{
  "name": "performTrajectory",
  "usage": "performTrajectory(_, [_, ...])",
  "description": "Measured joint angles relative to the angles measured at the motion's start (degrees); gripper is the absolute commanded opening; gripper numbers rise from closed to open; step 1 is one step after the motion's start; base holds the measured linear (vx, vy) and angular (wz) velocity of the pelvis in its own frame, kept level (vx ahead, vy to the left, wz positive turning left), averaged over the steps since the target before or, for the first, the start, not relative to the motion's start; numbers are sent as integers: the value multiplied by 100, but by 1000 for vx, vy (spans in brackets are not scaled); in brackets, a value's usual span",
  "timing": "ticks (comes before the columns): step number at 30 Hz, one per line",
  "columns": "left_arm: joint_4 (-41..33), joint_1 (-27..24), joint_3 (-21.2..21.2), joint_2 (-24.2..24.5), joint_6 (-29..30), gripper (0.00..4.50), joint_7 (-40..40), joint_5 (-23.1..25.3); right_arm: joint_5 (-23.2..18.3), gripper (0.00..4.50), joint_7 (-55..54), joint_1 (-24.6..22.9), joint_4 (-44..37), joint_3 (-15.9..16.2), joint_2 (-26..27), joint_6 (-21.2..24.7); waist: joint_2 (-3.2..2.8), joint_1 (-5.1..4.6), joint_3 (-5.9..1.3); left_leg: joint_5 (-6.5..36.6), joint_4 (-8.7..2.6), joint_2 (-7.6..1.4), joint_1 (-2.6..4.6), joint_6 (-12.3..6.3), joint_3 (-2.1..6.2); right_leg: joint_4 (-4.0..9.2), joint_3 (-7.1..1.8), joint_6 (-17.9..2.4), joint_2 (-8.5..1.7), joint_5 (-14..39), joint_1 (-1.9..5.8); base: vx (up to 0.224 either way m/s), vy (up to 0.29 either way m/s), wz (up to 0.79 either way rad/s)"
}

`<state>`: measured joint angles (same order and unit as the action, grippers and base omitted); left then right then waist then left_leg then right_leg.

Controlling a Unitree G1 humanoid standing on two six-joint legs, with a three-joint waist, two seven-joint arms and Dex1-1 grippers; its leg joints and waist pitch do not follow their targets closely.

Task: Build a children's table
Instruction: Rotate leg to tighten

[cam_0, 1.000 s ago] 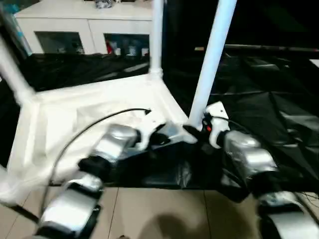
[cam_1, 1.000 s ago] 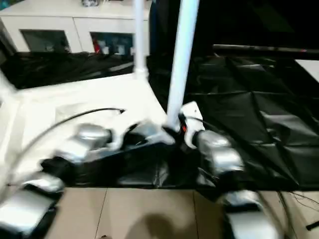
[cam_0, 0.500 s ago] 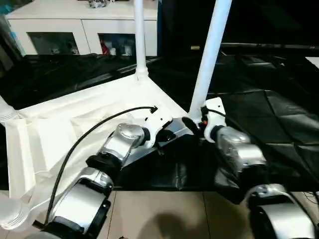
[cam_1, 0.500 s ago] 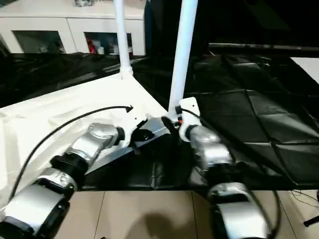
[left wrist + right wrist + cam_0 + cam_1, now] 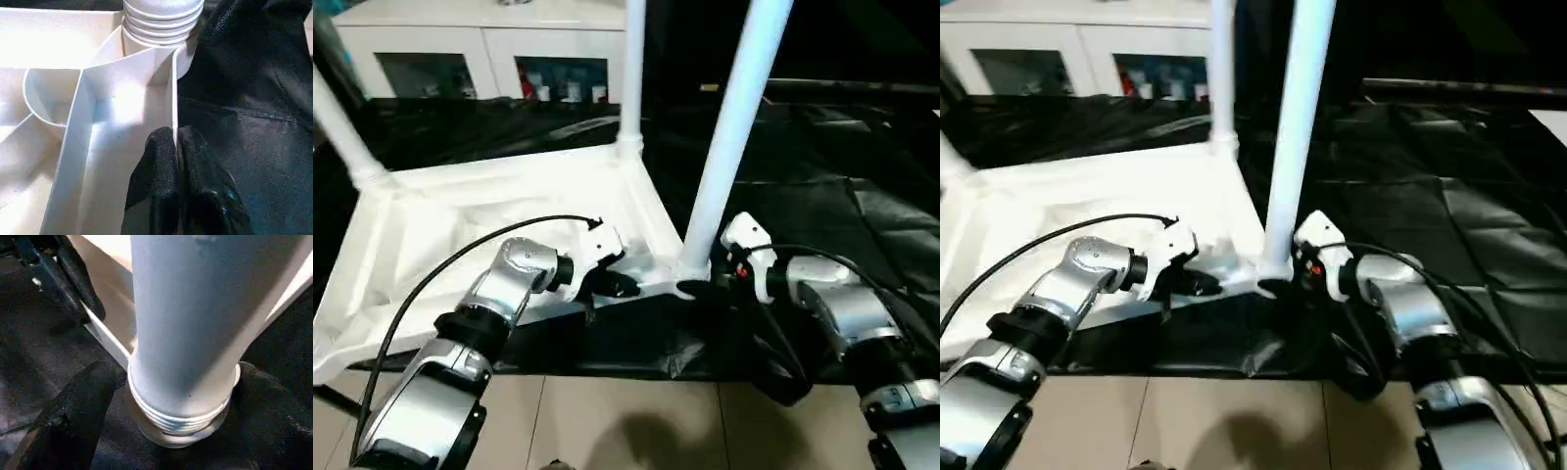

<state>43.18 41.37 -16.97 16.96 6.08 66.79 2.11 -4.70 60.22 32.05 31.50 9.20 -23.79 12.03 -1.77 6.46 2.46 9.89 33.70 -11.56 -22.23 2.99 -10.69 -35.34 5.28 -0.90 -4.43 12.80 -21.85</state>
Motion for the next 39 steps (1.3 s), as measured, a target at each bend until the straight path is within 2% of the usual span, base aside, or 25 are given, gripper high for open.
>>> performTrajectory(13, [-303,-136,-14,66,212,0,172,-21,-49,278,96,-75,-99,-53,92,149,1,4,0,-3,0,-4,4,-2,-6,-5,0,0,0,0,-1,0,0,0])
performTrajectory(18, [-289,-145,40,40,274,0,9,-10,-76,277,-302,-177,-96,-228,344,173,3,-11,-2,-3,7,-6,10,-1,-7,-19,-3,0,0,0,-1,0,0,0])
performTrajectory(25, [427,209,241,-755,386,0,-1821,263,-31,275,-2972,12,486,-997,1426,288,6,-95,-4,7,19,-5,58,37,-23,-46,-24,-8,-5,-17,21,0,0,0])
performTrajectory(29, [668,277,326,-1121,459,0,-2468,271,-42,274,-4008,253,874,-1350,1869,297,4,-142,-3,8,7,-4,123,38,-26,-25,-26,22,-5,0,82,0,0,0])
performTrajectory(32, [792,372,336,-1233,471,0,-2710,317,0,274,-4397,455,1128,-1386,1978,239,2,-146,-2,8,-30,1,122,38,-27,22,-25,25,-5,-18,84,0,0,0])
performTrajectory(36, [831,383,364,-1257,402,0,-2735,325,54,274,-4429,472,1186,-1385,1987,103,2,-141,-2,8,-31,2,120,38,-34,31,-27,5,-5,-49,85,0,0,0])
performTrajectory(37, [831,383,365,-1257,390,0,-2734,323,61,309,-4423,472,1187,-1385,1986,83,2,-139,-2,8,-33,2,119,38,-34,31,-27,6,-5,-48,85,0,0,0])
performTrajectory(39, [827,383,364,-1222,354,0,-2656,320,57,344,-4277,472,1182,-1385,1942,61,2,-140,-2,8,-39,2,118,38,-36,35,-27,7,-5,-47,82,0,0,0])
